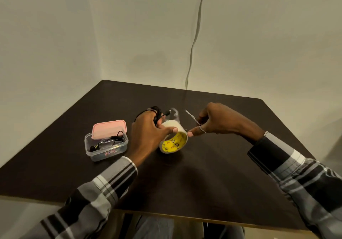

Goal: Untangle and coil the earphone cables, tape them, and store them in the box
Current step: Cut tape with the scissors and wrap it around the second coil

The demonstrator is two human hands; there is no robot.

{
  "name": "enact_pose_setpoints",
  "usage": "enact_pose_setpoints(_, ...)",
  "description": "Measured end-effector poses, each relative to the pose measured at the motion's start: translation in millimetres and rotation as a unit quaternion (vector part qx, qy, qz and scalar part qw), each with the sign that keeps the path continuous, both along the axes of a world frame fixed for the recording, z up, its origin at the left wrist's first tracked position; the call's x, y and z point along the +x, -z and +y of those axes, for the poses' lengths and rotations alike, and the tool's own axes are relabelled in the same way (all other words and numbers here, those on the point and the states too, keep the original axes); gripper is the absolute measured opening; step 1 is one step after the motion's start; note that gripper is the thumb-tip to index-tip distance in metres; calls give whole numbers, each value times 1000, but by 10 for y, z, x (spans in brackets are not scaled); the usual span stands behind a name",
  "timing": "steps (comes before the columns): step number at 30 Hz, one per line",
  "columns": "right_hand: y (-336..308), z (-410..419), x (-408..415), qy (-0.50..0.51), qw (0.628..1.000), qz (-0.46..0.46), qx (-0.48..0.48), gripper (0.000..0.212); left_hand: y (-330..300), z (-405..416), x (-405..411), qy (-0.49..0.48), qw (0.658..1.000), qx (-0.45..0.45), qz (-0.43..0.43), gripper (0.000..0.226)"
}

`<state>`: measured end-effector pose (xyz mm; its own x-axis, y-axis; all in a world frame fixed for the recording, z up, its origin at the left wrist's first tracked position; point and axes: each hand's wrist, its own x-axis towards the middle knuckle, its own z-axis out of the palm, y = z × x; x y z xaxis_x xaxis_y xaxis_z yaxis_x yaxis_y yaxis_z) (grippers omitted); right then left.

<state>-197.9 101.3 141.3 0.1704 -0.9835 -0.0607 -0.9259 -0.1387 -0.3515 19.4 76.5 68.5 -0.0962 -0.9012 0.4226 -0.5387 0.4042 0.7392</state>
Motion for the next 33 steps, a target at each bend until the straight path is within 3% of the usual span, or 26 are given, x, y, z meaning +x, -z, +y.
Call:
enact_pose_setpoints(6,164,134,-25,14,998,-50,-22,93,-6,-139,-64,-8,1000,7,-29,47)
enact_pose_setpoints(10,279,312,-40,20,999,-28,-5,73,-12,-168,-113,-11,998,-2,-55,51)
enact_pose_setpoints(12,369,358,3,46,996,-16,-73,67,-35,-176,-144,-8,998,-7,-65,50)
enact_pose_setpoints(15,519,370,83,110,973,-87,-185,49,-64,-212,-206,-7,997,-7,-77,50)
enact_pose_setpoints(18,656,310,187,135,963,-104,-211,44,-44,-276,-261,-9,998,2,-65,46)
enact_pose_setpoints(23,970,241,237,151,977,-88,-118,46,30,-343,-325,-11,999,28,-45,25)
enact_pose_setpoints(27,1068,234,249,125,991,0,-44,66,114,-370,-341,-12,999,32,-32,23)
enact_pose_setpoints(33,921,262,98,39,996,7,76,73,110,-360,-329,-11,999,28,-26,25)
